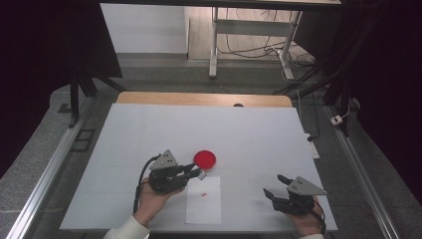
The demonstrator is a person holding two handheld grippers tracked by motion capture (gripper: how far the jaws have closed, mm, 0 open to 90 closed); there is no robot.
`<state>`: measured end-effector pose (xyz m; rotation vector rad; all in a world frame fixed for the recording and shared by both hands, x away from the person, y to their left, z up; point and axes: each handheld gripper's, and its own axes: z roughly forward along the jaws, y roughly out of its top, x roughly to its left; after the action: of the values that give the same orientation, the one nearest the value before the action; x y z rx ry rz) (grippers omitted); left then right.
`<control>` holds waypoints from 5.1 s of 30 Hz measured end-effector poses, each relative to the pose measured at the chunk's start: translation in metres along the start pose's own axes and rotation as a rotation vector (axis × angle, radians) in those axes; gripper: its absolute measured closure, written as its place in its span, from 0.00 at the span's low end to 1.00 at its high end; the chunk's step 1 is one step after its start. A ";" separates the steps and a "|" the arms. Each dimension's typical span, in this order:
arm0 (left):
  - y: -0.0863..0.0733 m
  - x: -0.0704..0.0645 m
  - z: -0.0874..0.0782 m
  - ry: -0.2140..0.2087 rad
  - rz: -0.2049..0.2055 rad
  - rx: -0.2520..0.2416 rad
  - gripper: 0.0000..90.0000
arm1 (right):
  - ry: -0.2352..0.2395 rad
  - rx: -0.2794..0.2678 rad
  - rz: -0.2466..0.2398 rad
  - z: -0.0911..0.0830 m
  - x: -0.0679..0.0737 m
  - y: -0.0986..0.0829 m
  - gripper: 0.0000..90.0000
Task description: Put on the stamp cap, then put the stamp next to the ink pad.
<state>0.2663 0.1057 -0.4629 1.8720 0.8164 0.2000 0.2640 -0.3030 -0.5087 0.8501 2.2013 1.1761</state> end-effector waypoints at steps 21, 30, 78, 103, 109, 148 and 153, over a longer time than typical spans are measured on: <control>0.017 0.033 0.005 0.086 -0.004 0.043 0.84 | -0.007 0.003 0.014 0.002 -0.007 -0.003 0.31; 0.028 0.055 0.005 0.154 -0.003 0.052 0.84 | -0.010 0.008 0.014 0.002 -0.006 -0.003 0.32; 0.016 0.105 0.066 0.259 -0.033 0.218 0.84 | -0.049 0.014 0.019 0.003 -0.007 -0.004 0.36; 0.014 0.101 0.072 0.291 -0.008 0.228 0.49 | -0.041 0.020 0.015 0.004 -0.007 -0.005 0.36; 0.016 0.101 0.065 0.286 -0.018 0.189 0.35 | -0.042 0.024 0.012 0.004 -0.007 -0.004 0.36; -0.062 0.055 -0.062 0.243 -0.020 0.107 0.22 | -0.022 0.020 -0.001 0.005 -0.005 -0.004 0.35; -0.073 0.051 -0.074 0.237 -0.012 0.113 0.23 | -0.014 0.018 -0.001 0.006 -0.005 -0.004 0.36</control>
<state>0.2364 0.2092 -0.5041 1.9727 1.0172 0.3807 0.2702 -0.3059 -0.5146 0.8625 2.2036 1.1483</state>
